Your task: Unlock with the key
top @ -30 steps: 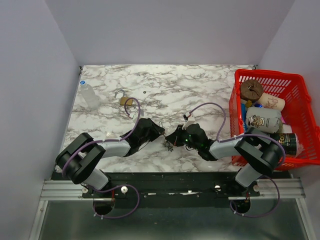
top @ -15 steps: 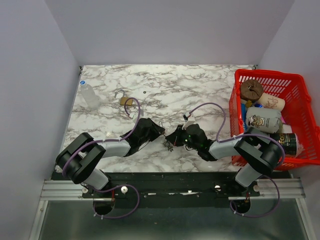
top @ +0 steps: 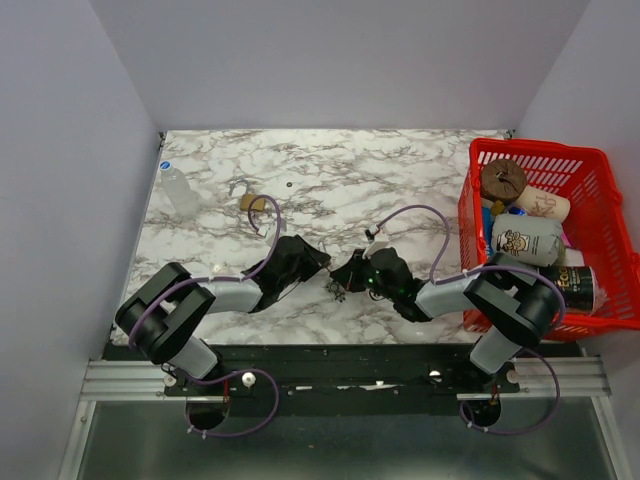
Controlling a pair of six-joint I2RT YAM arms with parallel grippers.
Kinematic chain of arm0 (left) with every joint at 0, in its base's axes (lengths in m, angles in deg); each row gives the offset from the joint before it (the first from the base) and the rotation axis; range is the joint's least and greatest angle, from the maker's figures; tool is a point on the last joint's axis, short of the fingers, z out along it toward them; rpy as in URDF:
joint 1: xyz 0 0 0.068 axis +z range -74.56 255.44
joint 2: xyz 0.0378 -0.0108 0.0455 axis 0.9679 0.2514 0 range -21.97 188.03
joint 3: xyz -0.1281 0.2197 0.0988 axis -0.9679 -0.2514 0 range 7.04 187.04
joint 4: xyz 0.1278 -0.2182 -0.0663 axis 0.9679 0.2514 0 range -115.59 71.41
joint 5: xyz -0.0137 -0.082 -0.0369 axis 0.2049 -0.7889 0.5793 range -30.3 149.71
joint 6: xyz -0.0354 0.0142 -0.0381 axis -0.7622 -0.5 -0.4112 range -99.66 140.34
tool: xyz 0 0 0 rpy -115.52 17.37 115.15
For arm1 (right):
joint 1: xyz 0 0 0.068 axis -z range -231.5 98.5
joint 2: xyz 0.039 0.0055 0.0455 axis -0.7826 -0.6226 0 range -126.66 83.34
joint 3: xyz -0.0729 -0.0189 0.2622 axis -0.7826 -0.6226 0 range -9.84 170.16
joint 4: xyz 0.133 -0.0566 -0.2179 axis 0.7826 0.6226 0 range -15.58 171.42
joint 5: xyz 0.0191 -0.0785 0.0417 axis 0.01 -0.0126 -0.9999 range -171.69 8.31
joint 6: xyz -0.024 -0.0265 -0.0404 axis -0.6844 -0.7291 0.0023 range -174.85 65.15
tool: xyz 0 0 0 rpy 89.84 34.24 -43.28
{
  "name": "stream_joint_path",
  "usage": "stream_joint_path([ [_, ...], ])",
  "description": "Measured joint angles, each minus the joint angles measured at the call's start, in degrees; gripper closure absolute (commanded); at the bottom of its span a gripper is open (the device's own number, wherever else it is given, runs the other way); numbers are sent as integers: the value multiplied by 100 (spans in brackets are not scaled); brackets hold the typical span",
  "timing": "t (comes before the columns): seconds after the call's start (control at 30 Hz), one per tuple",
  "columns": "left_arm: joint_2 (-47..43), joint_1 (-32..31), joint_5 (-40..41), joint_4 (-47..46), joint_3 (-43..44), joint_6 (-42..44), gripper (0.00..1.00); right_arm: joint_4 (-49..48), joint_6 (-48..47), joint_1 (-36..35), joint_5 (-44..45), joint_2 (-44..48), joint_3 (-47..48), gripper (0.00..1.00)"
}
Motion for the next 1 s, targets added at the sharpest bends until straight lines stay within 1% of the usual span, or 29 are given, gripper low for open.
stream_joint_path([
  [0.37, 129, 31, 2, -238, -20, -160, 100, -125, -48, -4, 136, -17, -11, 99],
  [1.0, 131, 28, 9, -260, -35, -295, 100, -256, -59, -37, 271, -7, -94, 99],
])
